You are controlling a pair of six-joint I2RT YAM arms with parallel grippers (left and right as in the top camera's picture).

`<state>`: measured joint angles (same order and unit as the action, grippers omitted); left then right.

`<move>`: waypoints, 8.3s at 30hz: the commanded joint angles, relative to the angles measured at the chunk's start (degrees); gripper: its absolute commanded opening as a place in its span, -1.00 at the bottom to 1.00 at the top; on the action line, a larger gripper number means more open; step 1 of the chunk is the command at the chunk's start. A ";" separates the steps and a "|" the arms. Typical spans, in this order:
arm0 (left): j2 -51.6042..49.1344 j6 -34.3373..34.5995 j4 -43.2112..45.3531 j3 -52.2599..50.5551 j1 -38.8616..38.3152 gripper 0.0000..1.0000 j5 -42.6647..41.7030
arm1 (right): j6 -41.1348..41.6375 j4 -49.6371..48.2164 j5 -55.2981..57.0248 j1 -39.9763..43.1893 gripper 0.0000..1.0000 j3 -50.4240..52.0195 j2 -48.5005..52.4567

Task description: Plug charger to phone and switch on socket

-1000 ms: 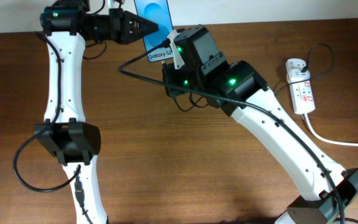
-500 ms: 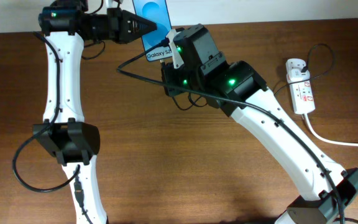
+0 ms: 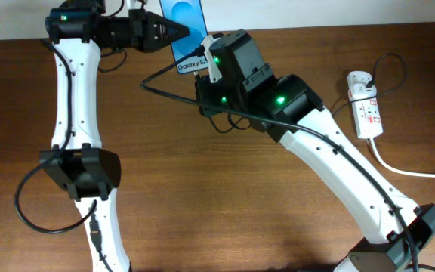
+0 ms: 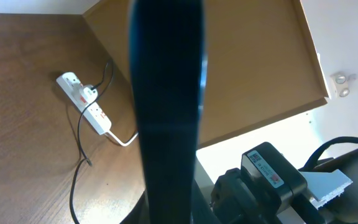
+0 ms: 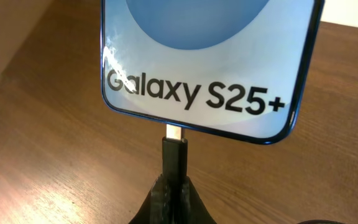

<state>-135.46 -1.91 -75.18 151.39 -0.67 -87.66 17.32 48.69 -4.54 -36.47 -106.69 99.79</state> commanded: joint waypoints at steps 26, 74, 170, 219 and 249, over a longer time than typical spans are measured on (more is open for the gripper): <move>0.24 2.58 -0.24 0.57 -0.61 -1.00 1.51 | -1.03 -0.76 3.69 0.11 -0.92 -1.01 -1.40; 0.24 7.10 4.00 0.59 0.48 -1.00 -0.02 | 2.67 -1.40 2.21 0.11 -0.92 -1.01 -2.38; -24.33 4.92 -9.81 0.55 -6.14 0.97 65.83 | 6.97 21.64 4.15 25.18 0.97 5.55 -2.56; -16.76 5.31 -15.61 27.67 -1.03 0.99 68.63 | -0.79 -6.80 -1.55 63.89 0.97 11.91 27.45; -16.76 5.31 -15.61 27.67 -1.03 0.99 68.63 | 2.67 -8.02 -8.74 68.04 0.97 11.87 26.99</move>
<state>-153.01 3.51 -90.83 179.04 -1.89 -19.44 19.11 41.01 -11.90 30.48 -95.33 126.39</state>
